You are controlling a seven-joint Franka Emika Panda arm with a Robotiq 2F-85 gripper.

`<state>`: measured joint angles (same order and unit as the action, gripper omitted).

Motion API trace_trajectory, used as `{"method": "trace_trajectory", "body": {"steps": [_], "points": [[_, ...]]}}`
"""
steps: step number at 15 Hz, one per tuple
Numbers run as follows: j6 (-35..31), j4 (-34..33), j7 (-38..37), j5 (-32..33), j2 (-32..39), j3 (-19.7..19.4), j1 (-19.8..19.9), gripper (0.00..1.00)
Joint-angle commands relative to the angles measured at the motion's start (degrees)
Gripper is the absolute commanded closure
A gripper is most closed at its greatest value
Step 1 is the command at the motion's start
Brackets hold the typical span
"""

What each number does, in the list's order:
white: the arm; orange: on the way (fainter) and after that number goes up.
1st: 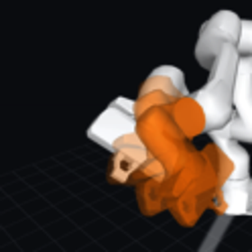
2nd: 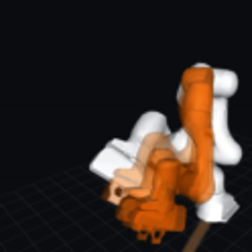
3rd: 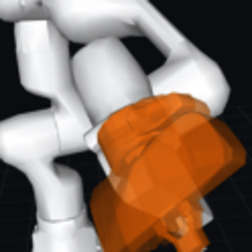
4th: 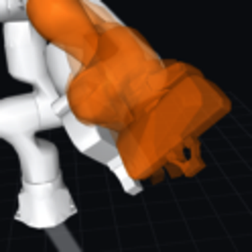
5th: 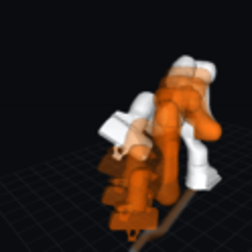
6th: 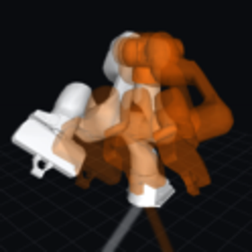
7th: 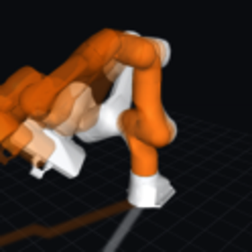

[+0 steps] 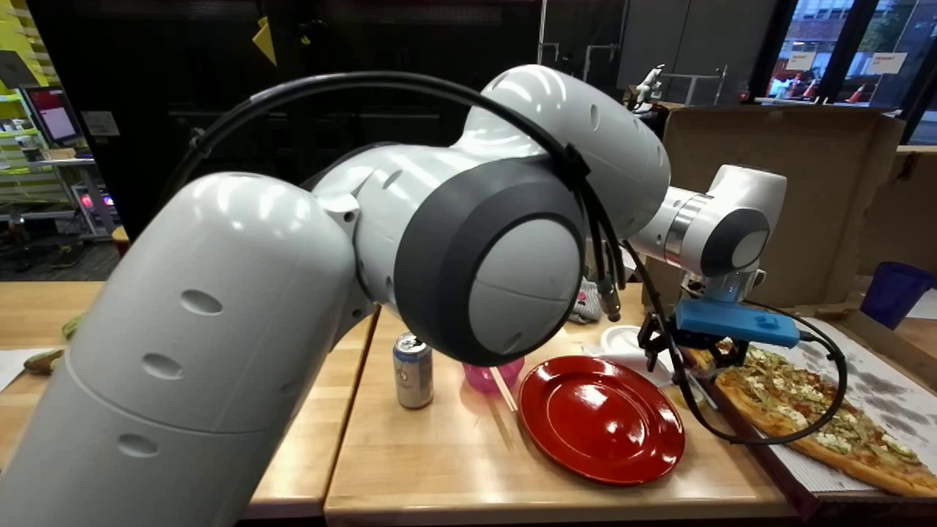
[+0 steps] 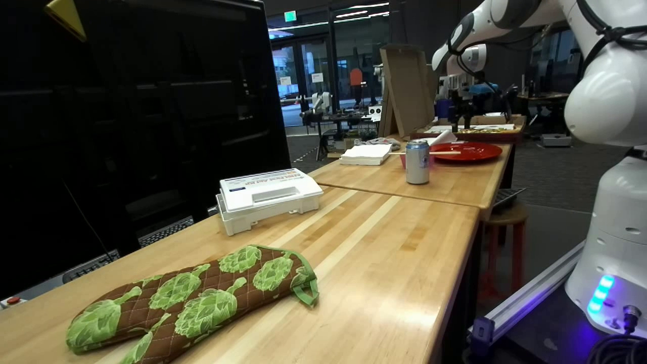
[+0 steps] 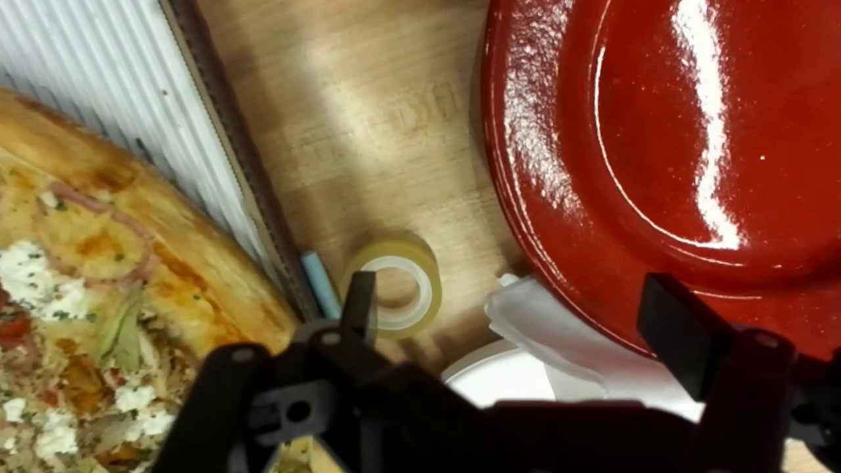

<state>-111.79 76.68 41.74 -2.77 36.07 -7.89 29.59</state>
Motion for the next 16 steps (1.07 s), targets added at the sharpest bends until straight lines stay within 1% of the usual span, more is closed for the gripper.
{"method": "trace_trajectory", "body": {"steps": [1, 5, 6, 8, 12, 14, 16], "points": [[-3.58, 0.69, 3.73, 0.99, 0.24, 0.19, 0.15, 0.00], [-13.84, 4.58, 6.31, 3.95, -1.66, -0.78, -0.46, 0.00], [-15.87, 5.37, 7.03, 4.66, -2.15, -0.80, -0.48, 0.00], [-17.81, 6.65, 10.21, 5.79, -2.97, -0.27, -0.33, 0.00], [-15.34, 9.18, 17.09, 9.57, -5.24, -0.20, -1.10, 0.00], [-13.20, 10.17, 20.79, 12.33, -6.57, -1.31, -2.22, 0.00], [-11.38, 11.12, 25.41, 14.43, -8.18, -1.28, -2.48, 0.00]]}}
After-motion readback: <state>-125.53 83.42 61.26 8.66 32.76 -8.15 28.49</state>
